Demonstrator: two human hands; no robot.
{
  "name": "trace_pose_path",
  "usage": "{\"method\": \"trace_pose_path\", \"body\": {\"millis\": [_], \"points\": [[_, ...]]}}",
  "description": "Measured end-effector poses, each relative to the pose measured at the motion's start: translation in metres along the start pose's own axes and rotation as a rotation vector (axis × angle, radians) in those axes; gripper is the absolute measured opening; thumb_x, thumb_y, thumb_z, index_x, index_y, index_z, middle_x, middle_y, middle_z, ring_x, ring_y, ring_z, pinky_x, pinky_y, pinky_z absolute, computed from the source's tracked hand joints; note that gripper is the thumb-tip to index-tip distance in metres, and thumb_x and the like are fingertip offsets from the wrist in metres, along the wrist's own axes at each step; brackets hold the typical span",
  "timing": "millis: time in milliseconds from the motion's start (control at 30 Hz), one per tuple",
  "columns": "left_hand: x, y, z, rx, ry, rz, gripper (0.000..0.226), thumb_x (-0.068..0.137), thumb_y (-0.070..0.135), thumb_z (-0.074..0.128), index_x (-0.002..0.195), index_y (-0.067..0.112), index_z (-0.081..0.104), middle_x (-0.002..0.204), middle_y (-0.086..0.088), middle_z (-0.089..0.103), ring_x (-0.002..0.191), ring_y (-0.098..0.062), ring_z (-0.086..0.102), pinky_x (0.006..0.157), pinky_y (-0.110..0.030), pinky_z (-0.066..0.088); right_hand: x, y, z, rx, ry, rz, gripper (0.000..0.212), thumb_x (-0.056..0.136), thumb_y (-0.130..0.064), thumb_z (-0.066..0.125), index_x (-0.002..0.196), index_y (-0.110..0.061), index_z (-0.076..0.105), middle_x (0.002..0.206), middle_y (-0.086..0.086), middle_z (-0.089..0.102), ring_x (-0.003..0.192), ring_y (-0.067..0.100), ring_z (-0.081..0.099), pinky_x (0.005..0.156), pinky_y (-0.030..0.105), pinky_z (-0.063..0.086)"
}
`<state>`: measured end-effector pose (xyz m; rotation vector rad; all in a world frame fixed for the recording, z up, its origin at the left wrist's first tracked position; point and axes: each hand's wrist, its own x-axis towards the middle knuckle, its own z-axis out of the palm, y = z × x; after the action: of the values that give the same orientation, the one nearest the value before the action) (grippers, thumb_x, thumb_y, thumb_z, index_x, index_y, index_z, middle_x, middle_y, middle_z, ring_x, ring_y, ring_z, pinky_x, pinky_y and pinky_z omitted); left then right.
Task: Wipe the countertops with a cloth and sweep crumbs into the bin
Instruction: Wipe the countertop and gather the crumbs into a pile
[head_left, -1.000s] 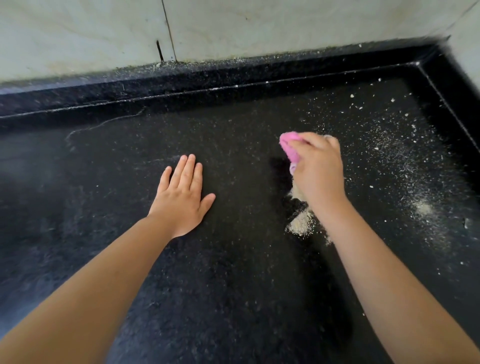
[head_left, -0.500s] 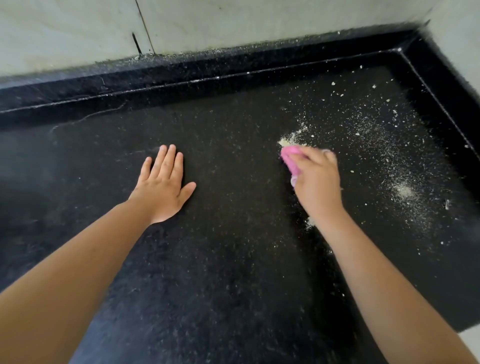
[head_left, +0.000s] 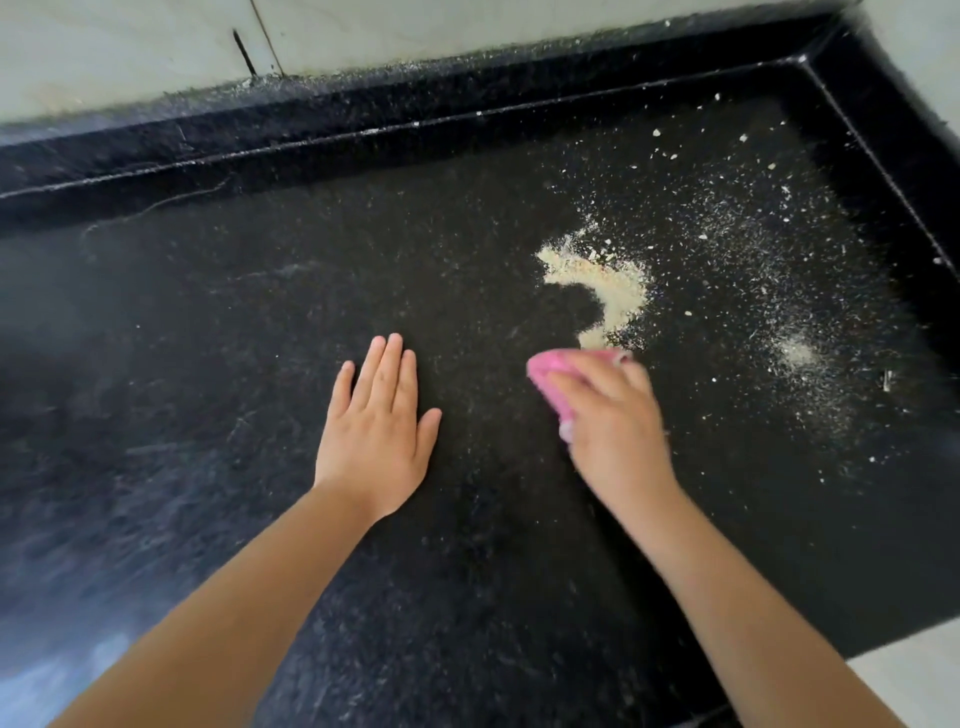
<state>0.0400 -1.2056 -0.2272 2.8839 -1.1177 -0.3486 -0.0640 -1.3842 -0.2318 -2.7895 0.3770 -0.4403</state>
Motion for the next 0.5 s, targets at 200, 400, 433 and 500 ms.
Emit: {"method": "trace_pose_path", "body": {"millis": [200, 400, 433, 500], "points": [[0.000, 0.000, -0.007, -0.025, -0.074, -0.025, 0.059, 0.098, 0.036, 0.013, 0.143, 0.005, -0.008, 0.152, -0.009, -0.015, 0.139, -0.018, -0.018, 0.109, -0.030, -0.014, 0.017, -0.001, -0.033, -0.019, 0.179, 0.054, 0.039, 0.068, -0.003, 0.040, 0.093, -0.005, 0.070, 0.096, 0.007, 0.069, 0.081, 0.037, 0.059, 0.076, 0.023, 0.028], [-0.025, -0.024, -0.009, -0.336, 0.149, 0.002, 0.053, 0.097, 0.015, 0.036, 0.141, -0.004, 0.014, 0.151, -0.016, 0.012, 0.135, -0.013, -0.001, 0.109, -0.027, -0.002, -0.048, -0.101, -0.003, 0.140, -0.074, -0.095, 0.043, 0.070, -0.004, 0.046, 0.106, -0.018, 0.066, 0.107, -0.004, 0.063, 0.091, 0.019, 0.045, 0.074, 0.027, 0.042], [-0.034, -0.028, -0.007, -0.327, 0.175, -0.018, 0.052, 0.096, 0.014, 0.037, 0.140, -0.006, 0.017, 0.150, -0.019, 0.016, 0.138, -0.019, 0.004, 0.110, -0.030, 0.001, -0.060, -0.112, 0.003, 0.135, -0.102, -0.115, 0.042, 0.073, -0.007, 0.045, 0.107, -0.018, 0.065, 0.108, -0.003, 0.063, 0.092, 0.019, 0.045, 0.072, 0.031, 0.046], [-0.047, -0.036, -0.001, -0.304, 0.171, -0.053, 0.051, 0.096, 0.013, 0.039, 0.139, -0.007, 0.020, 0.149, -0.020, 0.018, 0.139, -0.025, 0.008, 0.110, -0.031, 0.003, -0.070, -0.116, 0.010, 0.108, -0.130, -0.148, 0.042, 0.074, -0.010, 0.041, 0.107, -0.019, 0.066, 0.109, -0.002, 0.063, 0.093, 0.020, 0.044, 0.069, 0.033, 0.049]]}}
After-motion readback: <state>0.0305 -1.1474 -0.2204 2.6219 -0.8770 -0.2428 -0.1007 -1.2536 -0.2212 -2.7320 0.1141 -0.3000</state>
